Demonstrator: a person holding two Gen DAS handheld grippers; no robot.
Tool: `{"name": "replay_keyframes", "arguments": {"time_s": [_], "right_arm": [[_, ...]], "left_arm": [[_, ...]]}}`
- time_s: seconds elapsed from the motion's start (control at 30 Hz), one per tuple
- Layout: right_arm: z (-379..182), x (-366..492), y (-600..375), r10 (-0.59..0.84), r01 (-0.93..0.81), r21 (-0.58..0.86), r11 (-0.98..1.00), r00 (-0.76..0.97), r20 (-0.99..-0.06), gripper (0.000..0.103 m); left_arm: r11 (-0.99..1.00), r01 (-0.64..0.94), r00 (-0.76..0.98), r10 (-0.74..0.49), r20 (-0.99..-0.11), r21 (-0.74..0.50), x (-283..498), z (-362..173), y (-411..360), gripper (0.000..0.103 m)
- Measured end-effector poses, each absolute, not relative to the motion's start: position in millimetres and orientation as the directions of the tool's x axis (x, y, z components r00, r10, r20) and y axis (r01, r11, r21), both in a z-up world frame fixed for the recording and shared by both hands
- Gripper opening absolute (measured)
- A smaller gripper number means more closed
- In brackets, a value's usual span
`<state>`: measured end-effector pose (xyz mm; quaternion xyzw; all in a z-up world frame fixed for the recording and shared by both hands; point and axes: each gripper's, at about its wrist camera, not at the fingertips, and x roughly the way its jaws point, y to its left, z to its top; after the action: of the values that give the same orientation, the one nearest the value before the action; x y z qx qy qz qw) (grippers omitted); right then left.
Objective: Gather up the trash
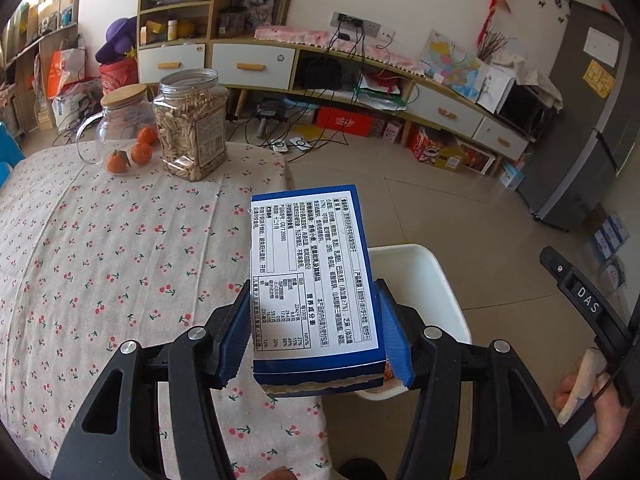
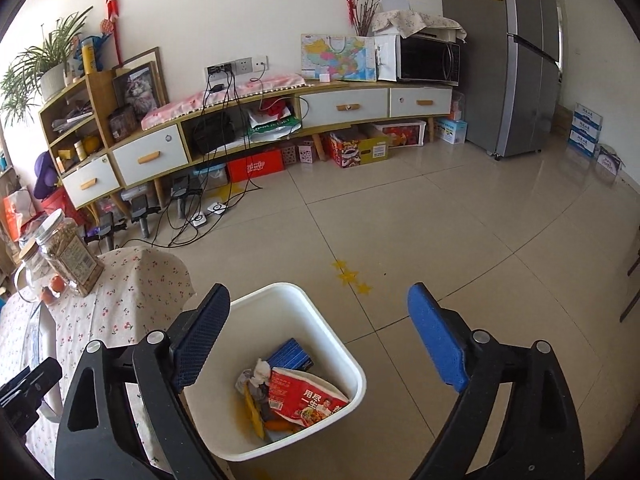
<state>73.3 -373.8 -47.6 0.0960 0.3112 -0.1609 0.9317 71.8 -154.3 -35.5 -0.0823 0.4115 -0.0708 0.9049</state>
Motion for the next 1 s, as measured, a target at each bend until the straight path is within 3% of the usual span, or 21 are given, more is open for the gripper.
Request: {"name": "replay_keyframes", "arguments": {"time_s": [0.23, 0.53, 0.63, 0.83, 1.0], "right_arm": [[-45, 58, -393, -0.29, 0.401, 0.049, 0.915, 0.736, -0.611, 0.096], [-51, 45, -421, -0.335, 0.467, 0.05, 0.883, 0.7, -0.631, 0.096], [-51, 43, -421, -0.341, 0.47, 0.047, 0.882, 0.702, -0.625, 0.096], [-47, 42, -401, -0.316, 0.433, 0.052, 0.9, 0.73, -0.606, 0.096], [-40, 40, -355, -0.303, 0.373, 0.019, 0.928, 0.781, -0.545, 0.096]], "left_arm": [[0.963, 0.135, 0.606, -0.267, -0.749, -0.234, 79, -49, -201, 0.057], [0.933, 0.212, 0.521, -0.36, -0.774, -0.292, 105, -77, -250, 0.058], [0.927, 0.209, 0.499, -0.375, -0.781, -0.312, 108, -81, -251, 0.068], [0.942, 0.234, 0.542, -0.332, -0.772, -0.24, 94, -71, -238, 0.07], [0.973, 0.196, 0.641, -0.222, -0.735, -0.123, 76, -57, -207, 0.078]]}}
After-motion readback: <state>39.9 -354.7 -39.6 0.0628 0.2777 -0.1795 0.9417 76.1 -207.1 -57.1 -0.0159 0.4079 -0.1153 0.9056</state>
